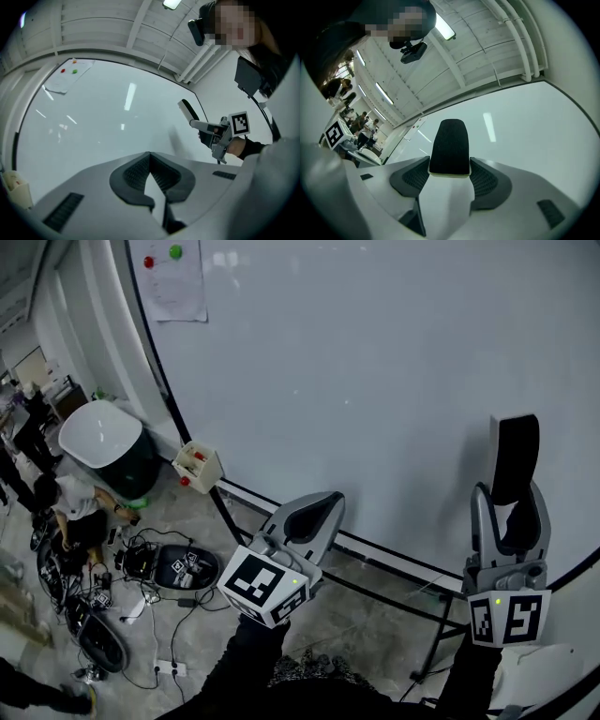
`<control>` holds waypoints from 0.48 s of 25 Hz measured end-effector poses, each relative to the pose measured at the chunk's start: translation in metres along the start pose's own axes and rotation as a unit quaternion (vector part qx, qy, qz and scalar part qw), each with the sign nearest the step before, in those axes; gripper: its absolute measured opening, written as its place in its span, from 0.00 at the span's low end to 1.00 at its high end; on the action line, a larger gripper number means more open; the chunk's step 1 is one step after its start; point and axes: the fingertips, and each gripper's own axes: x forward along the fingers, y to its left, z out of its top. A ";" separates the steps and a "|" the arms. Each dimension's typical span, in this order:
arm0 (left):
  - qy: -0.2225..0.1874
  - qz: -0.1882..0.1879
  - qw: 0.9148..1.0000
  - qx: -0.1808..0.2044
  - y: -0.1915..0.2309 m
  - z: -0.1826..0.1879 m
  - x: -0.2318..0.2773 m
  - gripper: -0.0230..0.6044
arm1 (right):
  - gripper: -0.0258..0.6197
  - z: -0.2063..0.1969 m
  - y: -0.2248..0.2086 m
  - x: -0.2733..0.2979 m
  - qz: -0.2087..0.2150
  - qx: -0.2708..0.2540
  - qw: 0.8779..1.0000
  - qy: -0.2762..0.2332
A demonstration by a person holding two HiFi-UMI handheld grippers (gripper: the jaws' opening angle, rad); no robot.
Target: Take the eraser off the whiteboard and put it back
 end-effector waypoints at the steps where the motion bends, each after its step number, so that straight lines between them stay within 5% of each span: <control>1: 0.005 0.015 1.000 0.000 0.009 -0.004 -0.008 0.05 | 0.47 -0.006 0.007 0.005 0.008 0.007 1.000 -0.002; 6: 0.017 0.077 0.997 0.010 0.040 -0.009 -0.049 0.05 | 0.47 -0.017 0.044 0.026 0.053 0.046 0.997 -0.015; 12: 0.021 0.106 0.994 0.009 0.060 -0.009 -0.078 0.05 | 0.47 -0.015 0.088 0.041 0.088 0.064 0.994 -0.017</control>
